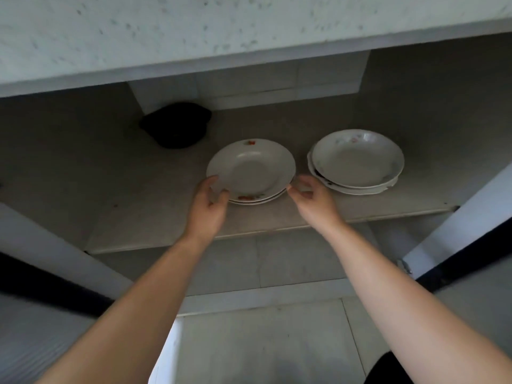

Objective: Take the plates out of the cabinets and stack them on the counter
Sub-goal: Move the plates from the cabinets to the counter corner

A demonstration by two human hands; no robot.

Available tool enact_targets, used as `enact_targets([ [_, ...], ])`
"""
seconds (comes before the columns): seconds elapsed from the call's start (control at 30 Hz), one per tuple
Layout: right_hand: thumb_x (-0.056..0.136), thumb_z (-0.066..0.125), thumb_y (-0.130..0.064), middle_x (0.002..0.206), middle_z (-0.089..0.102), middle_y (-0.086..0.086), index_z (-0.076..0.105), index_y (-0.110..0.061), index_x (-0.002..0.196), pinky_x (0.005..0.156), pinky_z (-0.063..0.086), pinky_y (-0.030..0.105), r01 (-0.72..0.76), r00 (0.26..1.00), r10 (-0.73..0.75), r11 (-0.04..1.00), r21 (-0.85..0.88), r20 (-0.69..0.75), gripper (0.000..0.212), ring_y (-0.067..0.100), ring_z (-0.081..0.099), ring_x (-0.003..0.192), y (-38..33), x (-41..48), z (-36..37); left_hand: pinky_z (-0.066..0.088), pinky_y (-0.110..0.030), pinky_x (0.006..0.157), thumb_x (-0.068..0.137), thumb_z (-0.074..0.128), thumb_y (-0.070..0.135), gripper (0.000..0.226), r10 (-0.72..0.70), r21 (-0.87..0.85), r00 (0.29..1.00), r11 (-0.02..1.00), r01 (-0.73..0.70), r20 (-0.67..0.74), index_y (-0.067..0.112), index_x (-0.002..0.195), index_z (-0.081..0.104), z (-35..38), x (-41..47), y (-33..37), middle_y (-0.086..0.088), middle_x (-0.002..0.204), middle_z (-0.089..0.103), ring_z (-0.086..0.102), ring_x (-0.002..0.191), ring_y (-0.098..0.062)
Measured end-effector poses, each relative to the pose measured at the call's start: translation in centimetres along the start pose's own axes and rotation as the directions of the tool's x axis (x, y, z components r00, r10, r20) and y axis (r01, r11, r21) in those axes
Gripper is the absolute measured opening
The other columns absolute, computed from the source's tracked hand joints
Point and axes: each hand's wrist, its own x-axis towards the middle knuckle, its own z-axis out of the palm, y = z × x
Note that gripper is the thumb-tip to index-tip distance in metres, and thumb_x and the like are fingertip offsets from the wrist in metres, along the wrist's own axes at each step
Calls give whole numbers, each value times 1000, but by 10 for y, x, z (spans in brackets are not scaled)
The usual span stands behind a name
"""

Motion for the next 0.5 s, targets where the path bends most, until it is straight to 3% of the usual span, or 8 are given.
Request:
enact_targets([
  [0.13,87,62,-26,126,58,11,52,-4,126,90,42,30,14,999,-15,999,-45,-40,46,27,58,109,-2,14,4,40,-40,104,77,59,29,54,-24,42,998,999,27,-56,2,123,53,4,14,-6,-18,130,53,53,117,-30],
  [0.2,87,63,-28,130,56,14,49,-2,129,96,39,30,17,998,-21,997,-79,-51,51,28,54,118,-1,23,7,43,-25,94,79,58,27,53,-42,9,997,999,43,-62,1,125,51,5,16,2,-7,130,52,54,113,-21],
  [0.3,84,64,-33,135,53,13,44,-6,134,104,38,34,2,998,-7,996,-89,-61,60,26,49,126,0,32,12,31,-7,74,89,54,4,42,-69,-43,994,997,65,-81,-1,130,46,10,22,4,2,116,43,44,106,-10],
  [0.4,82,65,-29,125,59,13,51,-9,124,97,43,34,56,995,-62,995,-79,-78,48,28,55,117,0,38,17,40,-17,80,80,57,10,42,-21,-26,997,999,19,-78,2,122,53,14,31,-4,-13,124,57,57,109,-24],
  [0.5,82,66,-21,120,62,13,55,-7,119,89,44,30,82,994,-88,993,-85,-60,41,29,57,112,-1,41,20,45,-26,86,81,56,-1,40,-17,17,999,1000,18,-35,2,120,55,13,37,-13,-17,120,61,58,105,-21],
])
